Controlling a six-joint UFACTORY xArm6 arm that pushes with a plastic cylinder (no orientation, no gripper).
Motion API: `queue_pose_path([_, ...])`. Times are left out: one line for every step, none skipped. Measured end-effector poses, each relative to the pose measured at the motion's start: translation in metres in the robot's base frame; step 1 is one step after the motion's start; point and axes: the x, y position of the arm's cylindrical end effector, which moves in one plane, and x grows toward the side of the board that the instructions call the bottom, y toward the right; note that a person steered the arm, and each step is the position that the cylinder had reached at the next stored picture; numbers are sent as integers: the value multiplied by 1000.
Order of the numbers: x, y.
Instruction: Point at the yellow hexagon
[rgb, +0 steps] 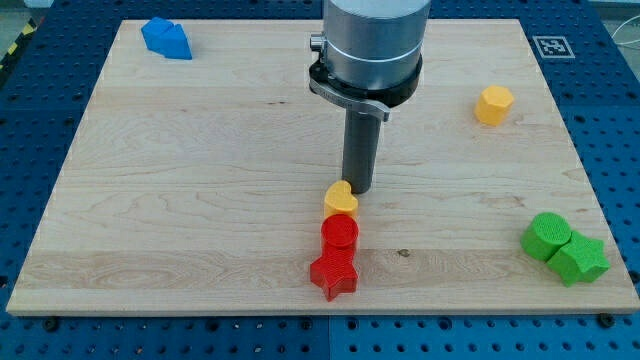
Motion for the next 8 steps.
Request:
queue_pose_path([-4, 14])
queue_pose_path([-4, 18])
queue_pose_path([-7, 22])
queue_pose_path([-8, 30])
queue_pose_path([-8, 30])
queue_pose_path([-8, 33])
queue_pose_path([1, 58])
queue_pose_path([15, 108])
